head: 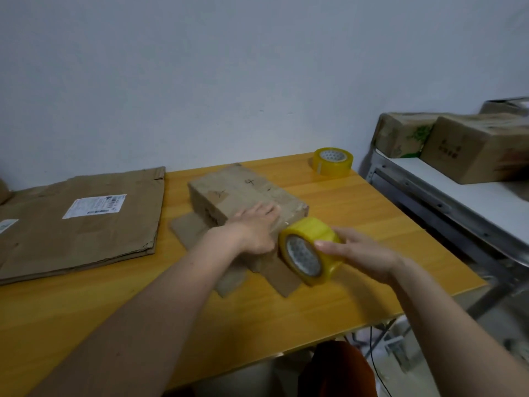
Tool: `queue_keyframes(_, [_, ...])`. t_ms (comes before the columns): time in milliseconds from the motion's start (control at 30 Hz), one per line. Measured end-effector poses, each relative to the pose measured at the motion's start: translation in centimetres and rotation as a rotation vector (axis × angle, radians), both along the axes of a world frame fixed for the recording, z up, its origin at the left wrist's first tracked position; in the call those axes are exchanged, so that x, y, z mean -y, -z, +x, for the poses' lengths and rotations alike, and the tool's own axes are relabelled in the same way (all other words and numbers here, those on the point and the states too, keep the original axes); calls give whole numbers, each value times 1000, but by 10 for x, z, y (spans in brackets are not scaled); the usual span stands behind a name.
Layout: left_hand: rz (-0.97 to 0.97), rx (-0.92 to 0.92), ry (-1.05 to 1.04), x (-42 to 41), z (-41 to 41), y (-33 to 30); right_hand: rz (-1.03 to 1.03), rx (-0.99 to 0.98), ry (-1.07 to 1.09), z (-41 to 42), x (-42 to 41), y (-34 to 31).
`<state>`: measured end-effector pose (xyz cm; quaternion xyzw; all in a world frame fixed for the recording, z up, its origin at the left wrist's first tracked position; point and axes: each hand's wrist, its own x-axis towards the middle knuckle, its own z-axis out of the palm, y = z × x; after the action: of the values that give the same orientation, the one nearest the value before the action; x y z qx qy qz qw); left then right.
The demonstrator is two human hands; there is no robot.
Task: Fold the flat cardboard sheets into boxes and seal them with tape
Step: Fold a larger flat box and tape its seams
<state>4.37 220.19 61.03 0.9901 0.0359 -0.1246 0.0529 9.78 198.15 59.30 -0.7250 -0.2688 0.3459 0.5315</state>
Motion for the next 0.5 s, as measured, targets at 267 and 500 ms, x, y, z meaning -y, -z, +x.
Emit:
queue_keyframes(267, [99,130,-111,-69,-23,10,215,-131,59,-38,-81,16])
queue_keyframes(500, [44,198,-208,-84,-25,15,104,-188,122,-50,-103,11])
